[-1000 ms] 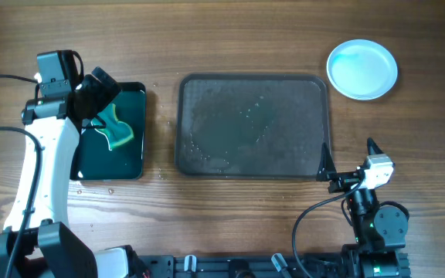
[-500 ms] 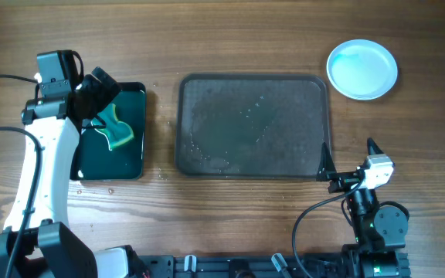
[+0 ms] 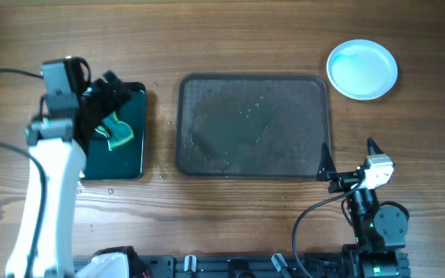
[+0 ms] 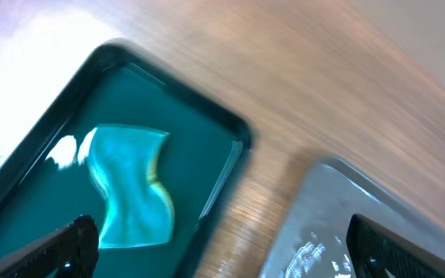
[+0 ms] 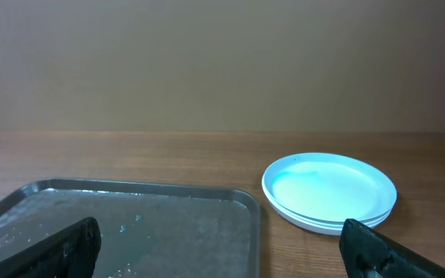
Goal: Clean dirty plates on tray and stack at the side
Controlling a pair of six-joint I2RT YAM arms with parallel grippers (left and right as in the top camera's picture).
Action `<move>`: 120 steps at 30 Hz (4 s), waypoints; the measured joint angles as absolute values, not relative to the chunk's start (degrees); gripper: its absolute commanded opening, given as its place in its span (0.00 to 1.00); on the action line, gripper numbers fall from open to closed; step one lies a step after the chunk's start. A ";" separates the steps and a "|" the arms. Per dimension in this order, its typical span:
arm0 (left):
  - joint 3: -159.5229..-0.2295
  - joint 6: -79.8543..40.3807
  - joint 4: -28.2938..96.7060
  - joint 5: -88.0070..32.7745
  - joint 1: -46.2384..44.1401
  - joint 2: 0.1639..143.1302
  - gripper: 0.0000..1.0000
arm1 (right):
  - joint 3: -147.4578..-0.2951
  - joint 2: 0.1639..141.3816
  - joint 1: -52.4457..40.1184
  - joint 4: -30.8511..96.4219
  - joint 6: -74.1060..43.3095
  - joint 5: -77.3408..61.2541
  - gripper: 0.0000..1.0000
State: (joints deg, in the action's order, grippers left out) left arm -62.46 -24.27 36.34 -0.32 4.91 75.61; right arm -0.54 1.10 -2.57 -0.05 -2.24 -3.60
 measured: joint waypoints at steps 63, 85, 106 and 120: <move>-0.54 -13.13 3.73 -4.23 -3.92 0.73 1.00 | -0.45 1.10 -2.57 -0.05 -2.24 -3.36 1.00; -0.54 -13.13 3.73 -4.23 -4.03 0.73 1.00 | -0.45 1.10 -2.57 -0.05 -2.24 -3.36 1.00; -0.54 -13.13 3.73 -4.23 -4.03 0.73 1.00 | -0.45 1.10 -2.57 -0.05 -2.24 -3.36 1.00; -0.54 -13.13 3.73 -4.21 -4.03 0.73 1.00 | -0.45 1.10 -2.57 -0.05 -2.24 -3.36 1.00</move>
